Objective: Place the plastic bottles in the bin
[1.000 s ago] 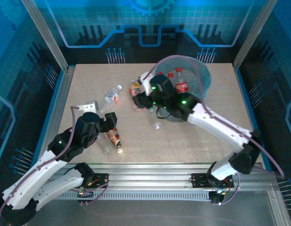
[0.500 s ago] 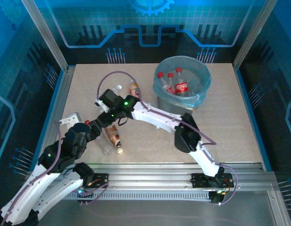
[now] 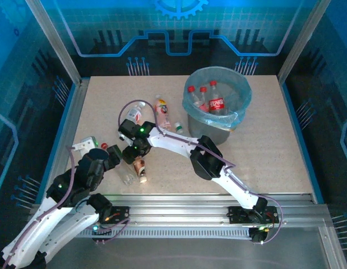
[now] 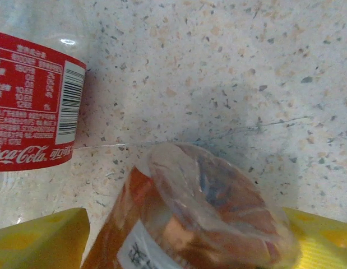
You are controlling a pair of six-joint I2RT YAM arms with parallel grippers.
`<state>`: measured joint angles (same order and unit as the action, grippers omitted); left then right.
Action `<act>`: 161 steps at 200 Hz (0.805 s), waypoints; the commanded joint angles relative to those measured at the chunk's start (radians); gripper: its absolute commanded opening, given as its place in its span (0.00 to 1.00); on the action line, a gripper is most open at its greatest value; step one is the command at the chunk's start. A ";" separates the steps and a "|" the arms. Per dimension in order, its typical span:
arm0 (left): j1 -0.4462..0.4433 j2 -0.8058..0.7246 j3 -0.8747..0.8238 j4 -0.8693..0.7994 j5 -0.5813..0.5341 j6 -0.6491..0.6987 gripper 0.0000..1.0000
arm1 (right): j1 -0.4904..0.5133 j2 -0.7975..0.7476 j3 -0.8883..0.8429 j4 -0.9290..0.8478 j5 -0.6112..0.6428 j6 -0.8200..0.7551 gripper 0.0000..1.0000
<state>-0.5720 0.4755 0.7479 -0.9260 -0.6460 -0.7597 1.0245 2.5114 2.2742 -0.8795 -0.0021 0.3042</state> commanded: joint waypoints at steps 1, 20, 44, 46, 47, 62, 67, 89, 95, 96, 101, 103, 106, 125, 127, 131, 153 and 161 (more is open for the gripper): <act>0.007 -0.009 -0.009 0.030 0.016 0.014 0.89 | -0.021 0.026 0.022 -0.022 -0.066 0.030 0.80; 0.006 -0.009 -0.006 0.032 0.016 0.018 0.89 | -0.029 0.005 0.011 -0.020 -0.083 0.029 0.72; 0.006 -0.006 0.000 0.042 0.015 0.027 0.89 | -0.033 -0.054 -0.014 -0.013 -0.072 0.016 0.62; 0.007 -0.006 0.003 0.043 0.014 0.030 0.89 | -0.035 -0.063 -0.014 -0.013 -0.072 0.014 0.62; 0.007 -0.005 0.002 0.043 0.015 0.031 0.89 | -0.035 -0.067 -0.015 -0.013 -0.071 0.013 0.62; 0.007 0.004 0.012 0.057 0.014 0.044 0.89 | -0.038 -0.122 -0.019 -0.015 -0.060 0.000 0.59; 0.008 0.011 0.017 0.061 0.013 0.050 0.89 | -0.041 -0.144 -0.021 -0.014 -0.057 -0.005 0.58; 0.008 0.049 0.048 0.090 0.013 0.079 0.89 | -0.054 -0.250 -0.022 -0.015 -0.038 -0.027 0.57; 0.009 0.064 0.059 0.101 0.015 0.090 0.89 | -0.059 -0.282 -0.022 -0.015 -0.031 -0.033 0.57; 0.008 0.066 0.061 0.103 0.014 0.092 0.89 | -0.060 -0.287 -0.022 -0.015 -0.030 -0.034 0.57; 0.008 0.079 0.072 0.110 0.014 0.101 0.89 | -0.067 -0.312 -0.022 -0.014 -0.023 -0.040 0.56; 0.007 0.084 0.077 0.114 0.014 0.105 0.89 | -0.069 -0.322 -0.022 -0.015 -0.019 -0.043 0.56; 0.008 0.092 0.084 0.120 0.014 0.111 0.89 | -0.073 -0.338 -0.022 -0.013 -0.015 -0.047 0.56; 0.007 0.146 0.145 0.156 0.021 0.155 0.88 | -0.103 -0.436 -0.022 -0.013 0.031 -0.088 0.56; 0.007 0.152 0.152 0.163 0.024 0.161 0.88 | -0.106 -0.443 -0.022 -0.013 0.038 -0.093 0.56; 0.008 0.164 0.166 0.173 0.029 0.168 0.88 | -0.116 -0.468 -0.022 -0.013 0.051 -0.101 0.56; 0.008 0.232 0.255 0.241 0.082 0.225 0.86 | -0.179 -0.581 -0.023 -0.012 0.119 -0.138 0.56; 0.007 0.259 0.286 0.269 0.114 0.243 0.85 | -0.206 -0.621 -0.029 -0.004 0.140 -0.146 0.56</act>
<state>-0.5713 0.6815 0.9329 -0.7776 -0.6083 -0.6117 0.8906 1.9961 2.2425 -0.8764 0.0399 0.2173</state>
